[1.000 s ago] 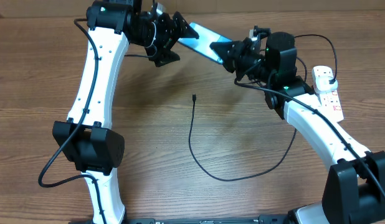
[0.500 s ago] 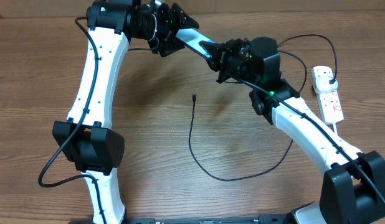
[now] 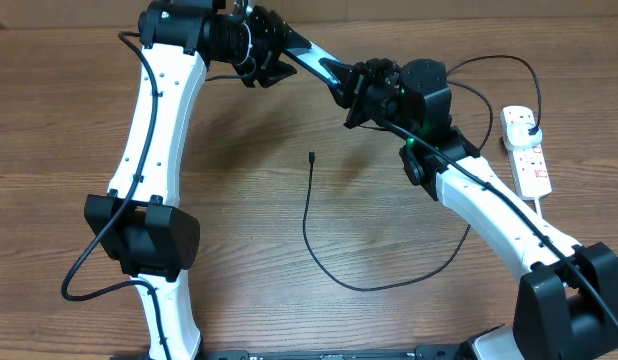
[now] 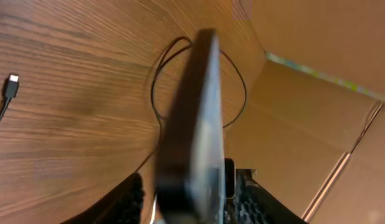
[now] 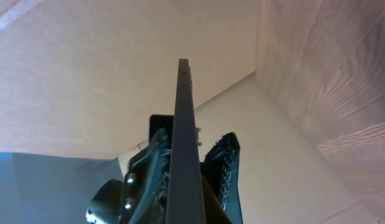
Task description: Plug charger to phone and switch on socket
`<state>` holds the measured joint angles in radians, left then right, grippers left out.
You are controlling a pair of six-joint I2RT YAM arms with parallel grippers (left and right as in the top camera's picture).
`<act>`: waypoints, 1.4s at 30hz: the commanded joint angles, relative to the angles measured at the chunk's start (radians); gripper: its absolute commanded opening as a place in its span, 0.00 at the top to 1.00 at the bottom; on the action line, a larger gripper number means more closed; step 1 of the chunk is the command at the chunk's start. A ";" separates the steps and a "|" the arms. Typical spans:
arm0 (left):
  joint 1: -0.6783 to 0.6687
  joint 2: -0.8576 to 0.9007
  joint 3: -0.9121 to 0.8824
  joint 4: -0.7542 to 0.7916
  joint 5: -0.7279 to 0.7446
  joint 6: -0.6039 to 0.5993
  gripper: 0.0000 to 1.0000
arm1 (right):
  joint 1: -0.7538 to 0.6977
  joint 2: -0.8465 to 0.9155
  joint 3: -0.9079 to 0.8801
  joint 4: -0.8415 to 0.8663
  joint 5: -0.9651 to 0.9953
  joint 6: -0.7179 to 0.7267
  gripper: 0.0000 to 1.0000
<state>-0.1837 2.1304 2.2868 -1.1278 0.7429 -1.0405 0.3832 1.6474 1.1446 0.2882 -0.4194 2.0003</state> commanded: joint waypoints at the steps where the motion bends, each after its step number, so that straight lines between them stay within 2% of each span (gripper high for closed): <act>1: -0.001 -0.011 0.025 0.004 -0.022 -0.084 0.54 | 0.015 -0.009 0.029 0.033 0.006 0.016 0.96; 6: -0.002 -0.011 0.025 0.003 -0.026 -0.098 0.58 | 0.027 -0.009 0.029 0.033 0.012 0.020 0.96; 20: -0.014 -0.011 0.025 0.005 -0.046 -0.114 0.78 | 0.037 -0.009 0.029 0.033 0.011 0.019 0.96; 27: -0.020 -0.011 0.025 0.007 -0.098 -0.142 0.96 | 0.037 -0.009 0.029 0.057 0.016 0.020 0.96; 33: -0.023 -0.011 0.025 0.007 -0.146 -0.172 0.96 | 0.037 -0.009 0.029 0.070 0.019 0.020 0.95; 34: -0.023 -0.011 0.025 0.007 -0.151 -0.172 0.96 | 0.037 -0.009 0.029 0.070 0.019 0.019 0.92; 39: -0.023 -0.011 0.025 0.006 -0.168 -0.155 0.96 | 0.037 -0.009 0.028 0.067 0.019 0.018 0.66; 42: -0.014 -0.011 0.025 0.005 -0.174 -0.042 0.96 | 0.037 -0.009 0.028 0.027 0.019 0.007 0.51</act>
<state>-0.1970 2.1304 2.2978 -1.1225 0.6220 -1.1912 0.4149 1.6505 1.1446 0.3347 -0.4042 2.0121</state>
